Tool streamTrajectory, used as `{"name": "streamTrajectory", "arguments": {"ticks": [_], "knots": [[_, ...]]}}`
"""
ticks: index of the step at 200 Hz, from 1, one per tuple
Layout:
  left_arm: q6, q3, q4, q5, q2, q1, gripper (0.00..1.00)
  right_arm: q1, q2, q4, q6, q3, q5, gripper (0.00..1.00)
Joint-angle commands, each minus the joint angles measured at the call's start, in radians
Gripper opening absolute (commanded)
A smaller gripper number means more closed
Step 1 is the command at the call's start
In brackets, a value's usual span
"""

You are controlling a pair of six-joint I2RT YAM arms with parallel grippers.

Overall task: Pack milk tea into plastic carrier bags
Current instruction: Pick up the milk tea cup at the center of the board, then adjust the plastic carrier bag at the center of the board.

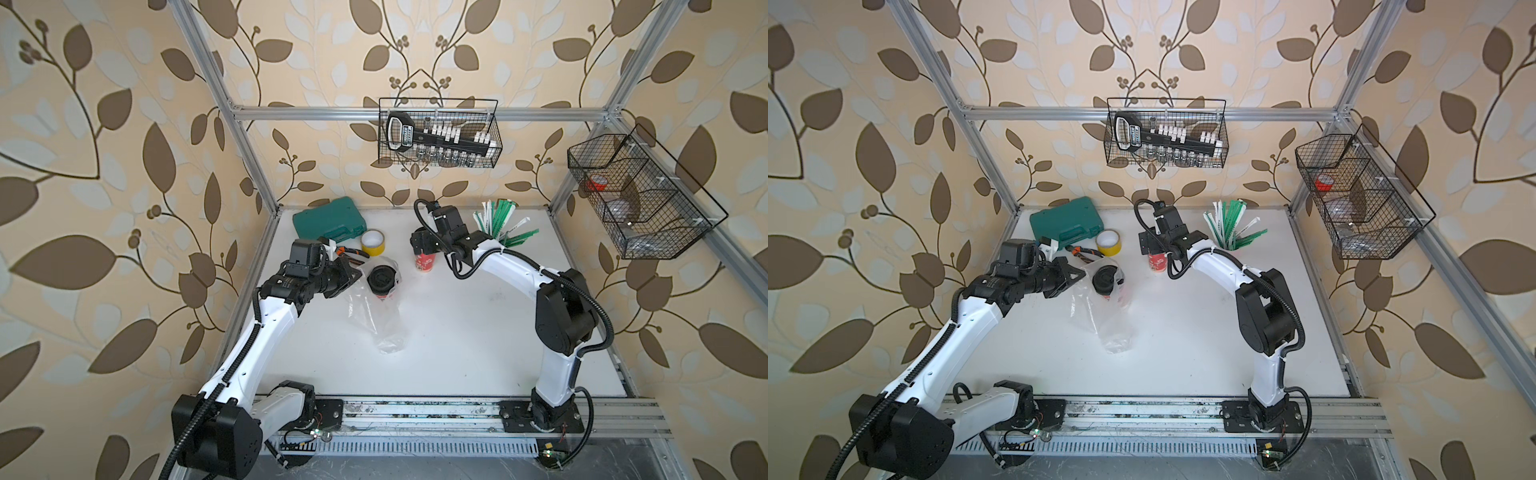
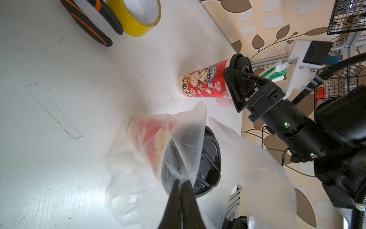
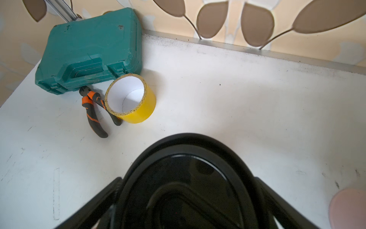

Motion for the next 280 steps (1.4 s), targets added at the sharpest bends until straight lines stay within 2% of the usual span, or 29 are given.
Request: {"name": "streamTrajectory", "arguments": {"ticks": [1, 54, 101, 143, 170, 194, 222, 280], "knots": [[-0.001, 0.036, 0.013, 0.010, 0.004, -0.011, 0.00, 0.008, -0.009, -0.026, -0.010, 0.023, 0.020, 0.96], [-0.006, 0.041, 0.012, 0.010, 0.007, -0.010, 0.00, 0.014, -0.094, -0.066, -0.032, 0.003, 0.013, 0.90], [-0.009, 0.042, 0.009, 0.010, 0.007, -0.010, 0.00, 0.056, -0.289, -0.151, -0.031, -0.042, -0.001, 0.84], [-0.012, 0.044, 0.008, 0.011, 0.011, -0.009, 0.00, 0.166, -0.538, -0.196, -0.025, -0.065, -0.051, 0.81], [-0.016, 0.042, 0.011, 0.012, 0.011, -0.010, 0.00, 0.268, -0.633, -0.182, -0.035, -0.040, -0.066, 0.80], [-0.021, 0.043, 0.015, 0.013, 0.013, -0.009, 0.00, 0.350, -0.634, -0.177, -0.043, 0.002, -0.109, 0.78], [-0.022, 0.045, 0.012, 0.017, 0.017, -0.009, 0.00, 0.452, -0.569, -0.199, -0.052, 0.039, -0.127, 0.78], [-0.021, 0.061, -0.030, 0.019, 0.026, -0.010, 0.00, 0.502, -0.540, -0.236, -0.021, -0.014, -0.170, 0.77]]}}
